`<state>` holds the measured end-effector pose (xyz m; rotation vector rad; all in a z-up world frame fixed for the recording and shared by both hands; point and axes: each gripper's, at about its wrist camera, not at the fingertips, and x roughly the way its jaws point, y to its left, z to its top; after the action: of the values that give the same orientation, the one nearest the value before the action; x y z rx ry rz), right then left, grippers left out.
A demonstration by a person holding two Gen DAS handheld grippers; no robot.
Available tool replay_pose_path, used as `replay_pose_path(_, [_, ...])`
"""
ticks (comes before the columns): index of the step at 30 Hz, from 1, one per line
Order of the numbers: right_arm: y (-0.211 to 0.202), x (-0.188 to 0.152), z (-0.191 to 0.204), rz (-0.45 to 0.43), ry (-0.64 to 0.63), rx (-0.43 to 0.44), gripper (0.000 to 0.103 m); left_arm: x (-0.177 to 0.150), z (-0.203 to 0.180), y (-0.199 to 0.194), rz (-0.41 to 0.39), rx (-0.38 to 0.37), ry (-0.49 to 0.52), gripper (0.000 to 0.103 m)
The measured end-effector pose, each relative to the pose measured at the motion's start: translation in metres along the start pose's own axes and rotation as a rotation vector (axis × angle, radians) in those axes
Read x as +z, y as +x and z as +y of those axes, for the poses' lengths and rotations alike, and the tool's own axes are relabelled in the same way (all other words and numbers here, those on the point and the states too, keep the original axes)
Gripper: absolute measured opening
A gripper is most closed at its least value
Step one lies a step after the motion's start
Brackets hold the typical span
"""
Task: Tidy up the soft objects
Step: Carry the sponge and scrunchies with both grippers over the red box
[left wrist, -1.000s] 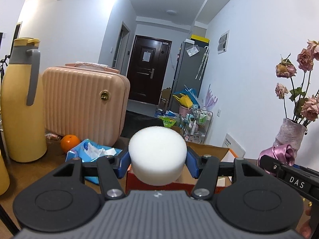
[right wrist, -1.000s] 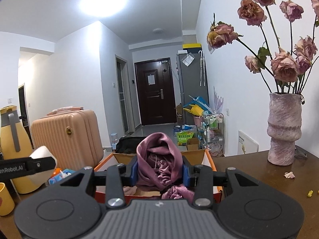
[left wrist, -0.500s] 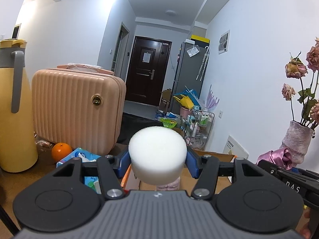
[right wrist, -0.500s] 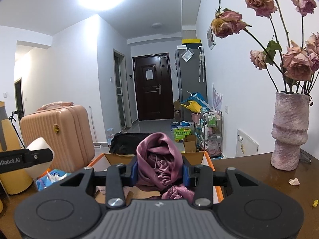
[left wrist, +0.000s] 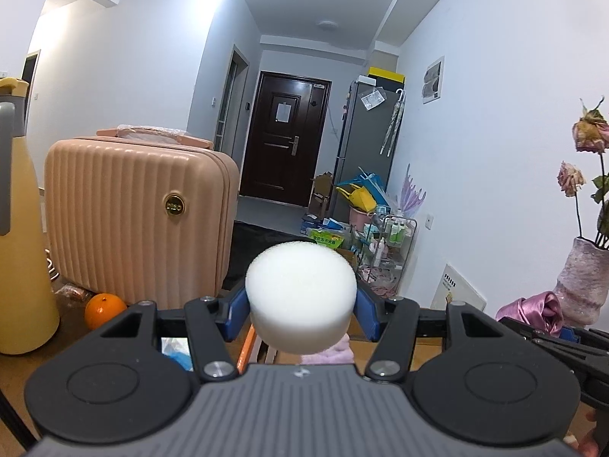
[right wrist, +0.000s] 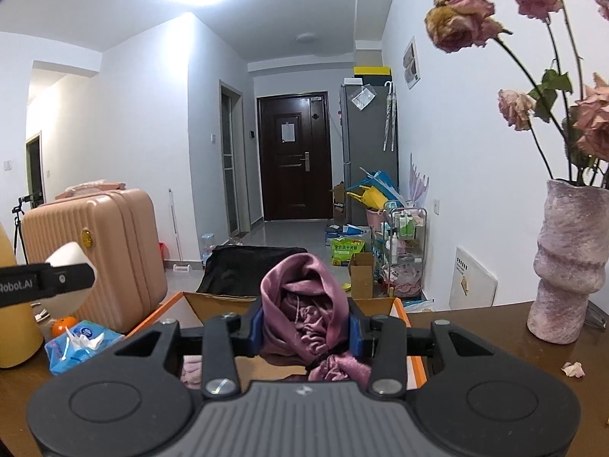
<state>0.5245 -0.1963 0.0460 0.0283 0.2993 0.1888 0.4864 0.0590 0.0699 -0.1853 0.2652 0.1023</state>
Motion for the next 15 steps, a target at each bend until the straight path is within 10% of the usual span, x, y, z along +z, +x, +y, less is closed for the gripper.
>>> replay_pose_path(15, [0.046,-0.010,0.004,0.080,-0.061,-0.020,0.040,-0.009,-0.008,0.052,0.056,0.026,0.066,0.058])
